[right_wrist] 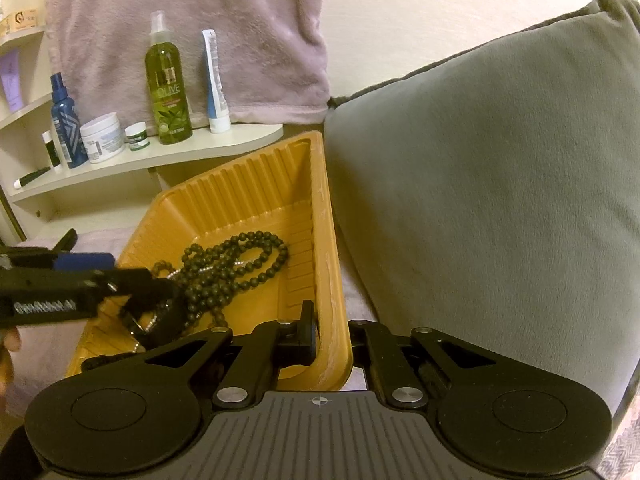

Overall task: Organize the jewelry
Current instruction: 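Return the left gripper to the black cylinder and grasp it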

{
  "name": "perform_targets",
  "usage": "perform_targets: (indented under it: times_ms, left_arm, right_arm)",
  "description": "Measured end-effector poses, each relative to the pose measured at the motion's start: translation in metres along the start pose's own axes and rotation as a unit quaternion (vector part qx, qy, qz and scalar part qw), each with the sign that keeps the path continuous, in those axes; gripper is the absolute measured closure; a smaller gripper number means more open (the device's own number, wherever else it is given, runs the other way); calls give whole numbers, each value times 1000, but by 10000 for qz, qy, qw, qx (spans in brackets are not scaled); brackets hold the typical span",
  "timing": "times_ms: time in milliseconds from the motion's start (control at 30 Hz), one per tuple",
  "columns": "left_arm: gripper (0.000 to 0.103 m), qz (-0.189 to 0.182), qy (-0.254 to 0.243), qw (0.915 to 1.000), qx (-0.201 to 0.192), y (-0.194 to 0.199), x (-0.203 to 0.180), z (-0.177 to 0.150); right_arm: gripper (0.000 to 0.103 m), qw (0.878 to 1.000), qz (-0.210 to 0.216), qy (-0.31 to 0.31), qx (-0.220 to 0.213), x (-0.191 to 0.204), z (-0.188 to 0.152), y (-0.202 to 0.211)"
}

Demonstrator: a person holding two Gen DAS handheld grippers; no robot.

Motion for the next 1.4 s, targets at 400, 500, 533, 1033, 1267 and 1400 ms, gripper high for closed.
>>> perform_targets:
  times_ms: [400,500,533,1033,1267,1400]
  left_arm:
    - [52,1170,385,9920,-265,33,85,-13]
    - [52,1472,427,9878,-284,38,105,-18]
    - [52,1584,415,9861,-288,39,112,-19]
    - [55,2250,495,9729,-223,23,176,-35]
    - [62,2253,492,9729,-172,10,182,-39]
    - [68,2232,509,9733,-139,2,185,-37]
  right_arm:
    - [98,10000,-10,20,5,-1,-1,0]
    - [98,10000,-10,19,14,-2,0,0]
    - [98,10000,-10,19,17,-2,0,0]
    - [98,10000,-38,57,67,-1,0,-3]
    - [98,9999,-67,68,116,-1,1,-8]
    - [98,9998,-84,85,149,-1,0,-10]
Point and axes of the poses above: each gripper's, at about its wrist camera, not at the fingertips, and y roughly against the way its jaws point, x to its left, z to its top, the point moved 1 cm from there along -y, roughly the way its jaws point, and after that the axes turned 2 degrees about -x, right-handed, at the moved point
